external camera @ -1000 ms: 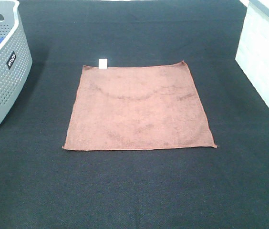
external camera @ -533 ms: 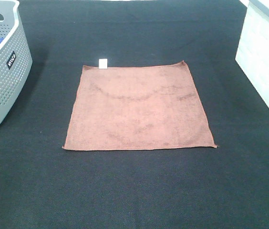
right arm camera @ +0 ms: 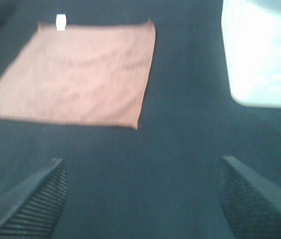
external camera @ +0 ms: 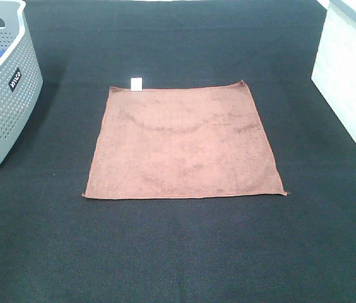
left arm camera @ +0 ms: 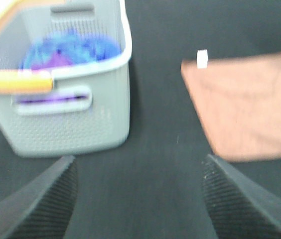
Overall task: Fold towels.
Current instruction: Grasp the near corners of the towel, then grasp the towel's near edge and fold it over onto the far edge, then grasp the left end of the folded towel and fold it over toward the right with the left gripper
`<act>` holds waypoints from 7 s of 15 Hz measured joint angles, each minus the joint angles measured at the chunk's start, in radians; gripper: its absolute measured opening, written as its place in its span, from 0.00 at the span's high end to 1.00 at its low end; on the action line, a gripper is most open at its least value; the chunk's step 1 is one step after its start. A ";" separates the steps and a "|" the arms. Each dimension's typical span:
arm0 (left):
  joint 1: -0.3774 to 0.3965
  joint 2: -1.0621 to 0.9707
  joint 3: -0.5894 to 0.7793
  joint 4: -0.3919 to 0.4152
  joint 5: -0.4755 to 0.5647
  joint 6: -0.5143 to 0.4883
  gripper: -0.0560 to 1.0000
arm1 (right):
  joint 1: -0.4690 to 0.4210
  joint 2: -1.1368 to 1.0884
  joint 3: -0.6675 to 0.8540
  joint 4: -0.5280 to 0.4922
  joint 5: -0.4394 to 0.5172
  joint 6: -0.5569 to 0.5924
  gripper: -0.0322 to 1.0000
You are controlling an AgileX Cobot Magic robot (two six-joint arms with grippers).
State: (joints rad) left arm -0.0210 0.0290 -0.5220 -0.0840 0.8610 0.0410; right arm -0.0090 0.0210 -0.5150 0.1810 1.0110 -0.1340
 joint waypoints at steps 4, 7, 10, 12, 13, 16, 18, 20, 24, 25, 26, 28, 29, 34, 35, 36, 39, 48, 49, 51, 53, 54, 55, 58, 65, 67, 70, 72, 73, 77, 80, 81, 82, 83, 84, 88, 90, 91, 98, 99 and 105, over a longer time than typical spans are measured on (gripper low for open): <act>0.000 0.134 0.002 -0.066 -0.202 0.000 0.31 | 0.000 0.165 -0.011 0.006 -0.205 0.015 0.23; 0.000 0.364 0.002 -0.262 -0.343 0.006 0.31 | 0.000 0.405 -0.093 0.040 -0.291 0.033 0.23; 0.000 0.641 0.003 -0.510 -0.358 0.162 0.31 | 0.000 0.625 -0.182 0.105 -0.292 0.040 0.23; 0.000 0.846 -0.001 -0.685 -0.359 0.360 0.31 | 0.000 0.788 -0.237 0.173 -0.292 0.022 0.23; 0.000 0.945 -0.012 -0.773 -0.361 0.456 0.31 | 0.000 0.912 -0.267 0.218 -0.294 -0.015 0.23; 0.000 1.279 -0.068 -1.037 -0.351 0.741 0.31 | 0.000 1.150 -0.307 0.252 -0.302 -0.037 0.23; 0.000 1.359 -0.094 -1.093 -0.327 0.770 0.31 | 0.000 1.221 -0.322 0.258 -0.304 -0.044 0.23; 0.000 1.506 -0.160 -1.171 -0.253 0.823 0.31 | 0.000 1.365 -0.352 0.291 -0.306 -0.090 0.23; 0.000 1.771 -0.284 -1.198 -0.209 0.862 0.31 | -0.001 1.661 -0.424 0.463 -0.308 -0.261 0.23; 0.000 1.807 -0.294 -1.199 -0.209 0.862 0.31 | -0.001 1.712 -0.440 0.487 -0.307 -0.289 0.23; 0.000 1.841 -0.296 -1.206 -0.210 0.864 0.31 | -0.001 1.754 -0.450 0.508 -0.307 -0.313 0.23; -0.007 1.875 -0.296 -1.218 -0.215 0.865 0.31 | -0.001 1.813 -0.460 0.535 -0.307 -0.351 0.23; -0.016 1.882 -0.296 -1.218 -0.222 0.865 0.31 | -0.001 1.832 -0.462 0.543 -0.308 -0.360 0.23; -0.157 1.935 -0.319 -1.297 -0.390 0.866 0.31 | -0.001 1.965 -0.465 0.683 -0.363 -0.503 0.23; -0.171 1.948 -0.335 -1.317 -0.392 0.866 0.31 | -0.002 1.979 -0.468 0.713 -0.361 -0.523 0.23; -0.188 1.965 -0.360 -1.328 -0.390 0.866 0.31 | -0.002 1.992 -0.479 0.733 -0.350 -0.535 0.23; -0.231 2.006 -0.424 -1.338 -0.376 0.866 0.31 | -0.002 2.019 -0.503 0.757 -0.325 -0.545 0.25; -0.244 2.039 -0.448 -1.307 -0.383 0.812 0.93 | 0.055 2.065 -0.548 0.696 -0.362 -0.451 0.79; -0.244 2.039 -0.448 -1.284 -0.381 0.795 0.94 | 0.055 2.067 -0.548 0.681 -0.361 -0.443 0.92; -0.244 2.004 -0.447 -1.156 -0.360 0.681 0.94 | 0.055 2.057 -0.548 0.663 -0.349 -0.422 0.97; -0.244 1.967 -0.429 -1.047 -0.331 0.584 0.94 | 0.055 2.003 -0.538 0.603 -0.314 -0.352 0.97; -0.244 1.951 -0.405 -1.020 -0.310 0.564 0.94 | 0.055 1.975 -0.511 0.592 -0.306 -0.337 0.97; -0.244 1.933 -0.375 -1.003 -0.298 0.555 0.94 | 0.055 1.953 -0.480 0.585 -0.302 -0.325 0.97; -0.244 1.865 -0.269 -1.001 -0.281 0.549 0.94 | 0.055 1.885 -0.346 0.581 -0.291 -0.323 0.97; -0.244 1.804 -0.314 -1.040 -0.343 0.635 0.94 | 0.056 1.854 -0.403 0.628 -0.330 -0.392 0.97; -0.244 1.804 -0.388 -1.045 -0.426 0.640 0.94 | 0.056 1.859 -0.525 0.633 -0.373 -0.400 0.97; -0.244 1.830 -0.504 -1.044 -0.516 0.641 0.94 | 0.056 1.940 -0.722 0.632 -0.367 -0.401 0.97; -0.244 1.895 -0.609 -1.023 -0.550 0.643 0.94 | 0.056 2.041 -0.856 0.630 -0.348 -0.400 0.97; -0.244 1.933 -0.661 -1.006 -0.560 0.644 0.94 | 0.056 2.085 -0.912 0.628 -0.342 -0.393 0.97; -0.214 2.091 -0.841 -0.970 -0.573 0.632 0.94 | 0.056 2.245 -1.108 0.595 -0.341 -0.377 0.97; -0.213 2.129 -0.879 -0.960 -0.548 0.631 0.93 | 0.056 2.269 -1.125 0.591 -0.345 -0.375 0.93; -0.213 2.139 -0.884 -0.959 -0.544 0.631 0.87 | 0.056 2.276 -1.125 0.583 -0.346 -0.364 0.86; -0.213 2.145 -0.886 -0.955 -0.542 0.632 0.71 | 0.056 2.279 -1.125 0.575 -0.352 -0.341 0.66; -0.213 2.145 -0.886 -0.955 -0.544 0.644 0.53 | 0.056 2.280 -1.125 0.574 -0.353 -0.328 0.50; -0.213 2.145 -0.887 -0.953 -0.545 0.650 0.36 | 0.056 2.280 -1.126 0.569 -0.344 -0.318 0.35; -0.184 2.145 -0.887 -0.843 -0.484 0.497 0.19 | 0.056 2.225 -1.126 0.394 -0.226 -0.190 0.20; -0.173 2.145 -0.887 -0.783 -0.469 0.409 0.19 | 0.056 2.215 -1.128 0.358 -0.201 -0.158 0.20; -0.167 2.145 -0.887 -0.717 -0.462 0.333 0.19 | 0.056 2.207 -1.128 0.332 -0.175 -0.134 0.20; -0.171 2.257 -1.012 -0.644 -0.356 0.210 0.31 | 0.056 2.207 -1.128 0.316 -0.157 -0.116 0.20; -0.182 2.289 -1.068 -0.648 -0.321 0.207 0.32 | 0.056 2.207 -1.128 0.316 -0.158 -0.116 0.20; -0.188 2.321 -1.109 -0.583 -0.266 0.108 0.92 | 0.056 2.207 -1.128 0.316 -0.160 -0.116 0.20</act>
State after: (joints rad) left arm -0.2090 2.3500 -1.6310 -0.6670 0.5950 0.1490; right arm 0.0470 2.2280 -1.6430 0.4970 0.8510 -0.2500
